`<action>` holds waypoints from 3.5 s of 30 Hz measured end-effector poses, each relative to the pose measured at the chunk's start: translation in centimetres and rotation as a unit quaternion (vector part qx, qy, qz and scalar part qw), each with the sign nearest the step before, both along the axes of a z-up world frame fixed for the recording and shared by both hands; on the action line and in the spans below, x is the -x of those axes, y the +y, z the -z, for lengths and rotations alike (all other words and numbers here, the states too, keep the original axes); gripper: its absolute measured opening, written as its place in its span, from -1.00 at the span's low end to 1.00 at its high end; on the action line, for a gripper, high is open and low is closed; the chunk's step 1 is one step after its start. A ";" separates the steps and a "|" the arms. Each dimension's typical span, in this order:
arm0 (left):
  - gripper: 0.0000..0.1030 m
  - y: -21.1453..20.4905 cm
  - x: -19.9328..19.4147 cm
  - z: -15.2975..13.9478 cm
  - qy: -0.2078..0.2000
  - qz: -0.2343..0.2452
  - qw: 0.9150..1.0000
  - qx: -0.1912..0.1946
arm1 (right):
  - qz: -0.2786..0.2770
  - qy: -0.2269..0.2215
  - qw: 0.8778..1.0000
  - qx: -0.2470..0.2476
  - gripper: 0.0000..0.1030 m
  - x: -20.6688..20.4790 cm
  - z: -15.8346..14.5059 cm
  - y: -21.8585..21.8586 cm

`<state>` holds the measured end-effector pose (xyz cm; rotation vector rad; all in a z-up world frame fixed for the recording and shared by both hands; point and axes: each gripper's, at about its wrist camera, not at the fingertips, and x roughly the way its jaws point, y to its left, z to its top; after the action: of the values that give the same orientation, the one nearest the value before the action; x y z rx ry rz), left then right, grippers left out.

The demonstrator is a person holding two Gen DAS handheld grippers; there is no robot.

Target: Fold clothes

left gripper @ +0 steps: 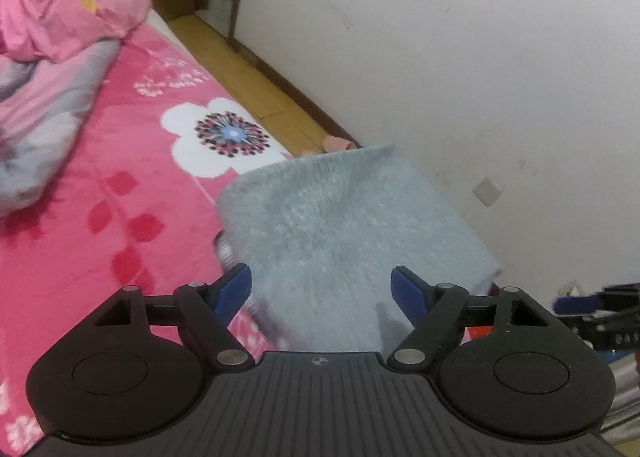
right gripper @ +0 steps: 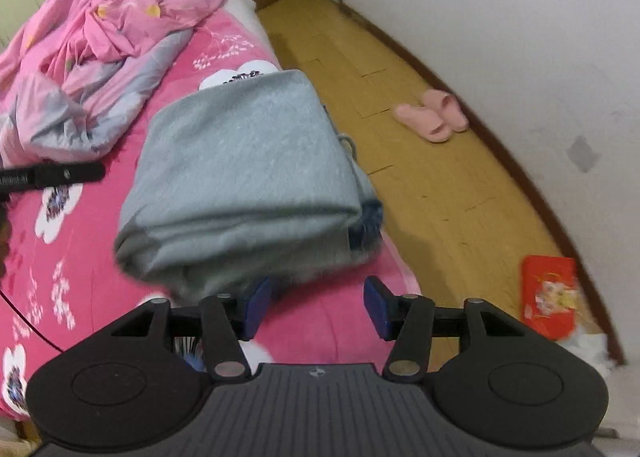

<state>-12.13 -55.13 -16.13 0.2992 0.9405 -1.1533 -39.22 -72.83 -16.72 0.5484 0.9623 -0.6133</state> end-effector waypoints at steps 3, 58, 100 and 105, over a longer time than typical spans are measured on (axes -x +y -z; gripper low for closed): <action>0.56 2.5 1.7 -1.9 0.000 0.009 1.000 -0.007 | 0.013 0.013 1.000 0.022 0.38 1.0 -2.8 4.3; 0.99 18.9 16.8 -18.5 -0.062 -0.098 0.993 -0.002 | 0.164 0.057 0.968 0.181 1.00 7.3 -18.5 28.9; 0.99 12.5 22.3 -16.8 -0.097 -0.086 0.990 -0.060 | 0.236 0.104 0.954 0.152 1.00 12.4 -17.5 24.0; 0.99 12.7 22.4 -16.9 -0.101 -0.085 0.990 -0.059 | 0.233 0.105 0.955 0.148 1.00 12.3 -17.4 24.0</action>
<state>-34.50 -42.47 0.80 0.4164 0.8391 -0.8957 -51.48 -48.86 0.73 0.4465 0.9197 -1.2397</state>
